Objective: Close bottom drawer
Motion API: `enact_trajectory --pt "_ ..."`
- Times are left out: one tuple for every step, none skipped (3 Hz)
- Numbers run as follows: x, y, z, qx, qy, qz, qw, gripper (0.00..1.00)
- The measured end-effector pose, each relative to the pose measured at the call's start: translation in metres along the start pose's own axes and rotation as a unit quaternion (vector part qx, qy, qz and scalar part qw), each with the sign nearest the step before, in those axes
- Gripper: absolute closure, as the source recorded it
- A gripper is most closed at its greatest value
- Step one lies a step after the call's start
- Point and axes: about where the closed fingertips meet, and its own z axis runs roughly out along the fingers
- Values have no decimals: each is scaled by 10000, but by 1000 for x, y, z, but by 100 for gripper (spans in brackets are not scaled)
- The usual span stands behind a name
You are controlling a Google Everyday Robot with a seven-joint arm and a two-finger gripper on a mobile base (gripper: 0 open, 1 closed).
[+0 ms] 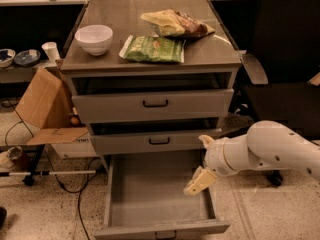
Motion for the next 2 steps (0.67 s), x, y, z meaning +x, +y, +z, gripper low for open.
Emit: enact_trajectory --pt "0 0 0 0 0 0 10000 0" --pt "24 6 17 -20 23 28 10000 0"
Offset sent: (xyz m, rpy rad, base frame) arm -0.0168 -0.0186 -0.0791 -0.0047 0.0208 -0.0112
